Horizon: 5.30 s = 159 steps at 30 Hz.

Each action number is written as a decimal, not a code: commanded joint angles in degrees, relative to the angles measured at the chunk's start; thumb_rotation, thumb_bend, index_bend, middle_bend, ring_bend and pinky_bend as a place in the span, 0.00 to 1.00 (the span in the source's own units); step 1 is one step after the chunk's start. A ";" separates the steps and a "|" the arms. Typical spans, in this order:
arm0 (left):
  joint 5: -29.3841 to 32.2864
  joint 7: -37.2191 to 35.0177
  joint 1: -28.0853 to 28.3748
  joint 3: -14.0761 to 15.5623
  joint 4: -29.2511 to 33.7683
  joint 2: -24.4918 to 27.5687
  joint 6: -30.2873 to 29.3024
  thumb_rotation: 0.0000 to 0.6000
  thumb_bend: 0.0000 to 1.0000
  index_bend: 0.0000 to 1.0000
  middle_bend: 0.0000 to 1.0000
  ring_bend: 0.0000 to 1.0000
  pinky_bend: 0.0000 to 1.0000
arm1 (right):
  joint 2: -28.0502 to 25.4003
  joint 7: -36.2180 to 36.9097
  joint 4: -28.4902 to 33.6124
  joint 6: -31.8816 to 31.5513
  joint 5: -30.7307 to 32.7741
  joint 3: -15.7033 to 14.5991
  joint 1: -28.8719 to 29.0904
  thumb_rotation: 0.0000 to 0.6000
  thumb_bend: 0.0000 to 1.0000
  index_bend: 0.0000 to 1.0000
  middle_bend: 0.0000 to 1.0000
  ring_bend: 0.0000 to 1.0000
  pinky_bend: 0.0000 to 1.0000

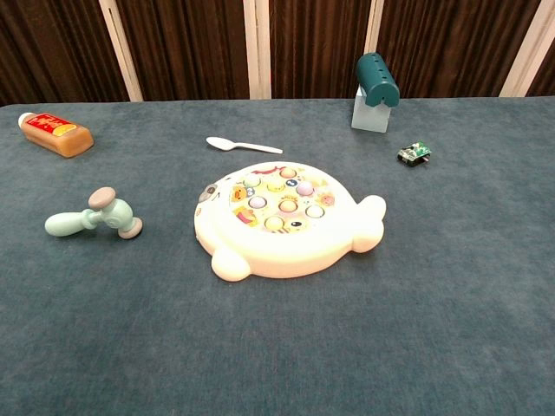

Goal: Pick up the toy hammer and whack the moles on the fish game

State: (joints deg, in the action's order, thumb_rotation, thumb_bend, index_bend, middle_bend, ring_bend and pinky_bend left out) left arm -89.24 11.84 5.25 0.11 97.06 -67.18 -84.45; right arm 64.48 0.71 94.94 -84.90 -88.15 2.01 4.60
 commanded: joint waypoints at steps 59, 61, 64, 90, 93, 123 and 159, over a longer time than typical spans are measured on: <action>42.13 30.46 24.60 -14.40 3.64 -13.25 17.67 1.00 0.42 0.45 0.19 0.01 0.08 | -1.21 6.51 0.91 2.78 0.19 -0.22 0.75 1.00 0.24 0.00 0.00 0.00 0.00; 42.99 31.20 25.35 -14.26 2.98 -14.14 17.44 1.00 0.42 0.45 0.19 0.01 0.08 | -1.20 6.63 0.95 2.86 0.15 -0.24 0.80 1.00 0.24 0.00 0.00 0.00 0.00; 44.12 32.16 26.36 -14.04 2.01 -15.32 17.19 1.00 0.42 0.46 0.20 0.01 0.08 | -1.21 6.86 0.98 3.01 0.21 -0.24 0.87 1.00 0.24 0.00 0.00 0.00 0.00; 48.09 34.75 31.51 -12.27 -3.66 -22.36 15.61 1.00 0.43 0.49 0.21 0.01 0.08 | -1.45 8.15 0.96 3.23 0.32 -0.27 0.99 1.00 0.24 0.00 0.00 0.00 0.00; 48.35 34.72 31.80 -12.16 -4.10 -22.75 15.52 1.00 0.43 0.49 0.21 0.01 0.08 | -1.47 8.22 0.97 3.27 0.33 -0.28 1.00 1.00 0.24 0.00 0.00 0.00 0.00; 49.61 34.02 33.51 -11.09 -5.49 -23.95 14.71 1.00 0.49 0.53 0.23 0.02 0.08 | -1.49 8.57 1.02 3.04 0.28 -0.26 0.97 1.00 0.24 0.00 0.00 0.00 0.00; 44.35 28.02 33.23 -10.82 -5.69 -22.61 15.67 1.00 0.63 0.68 0.52 0.37 0.47 | -1.52 8.42 1.14 3.02 0.33 -0.30 0.94 1.00 0.24 0.00 0.00 0.00 0.00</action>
State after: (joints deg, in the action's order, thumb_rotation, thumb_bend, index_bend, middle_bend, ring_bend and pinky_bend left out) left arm -44.86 40.00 38.45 -10.64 91.25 -89.91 -68.92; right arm 62.96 9.14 96.07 -81.88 -87.82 1.71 5.54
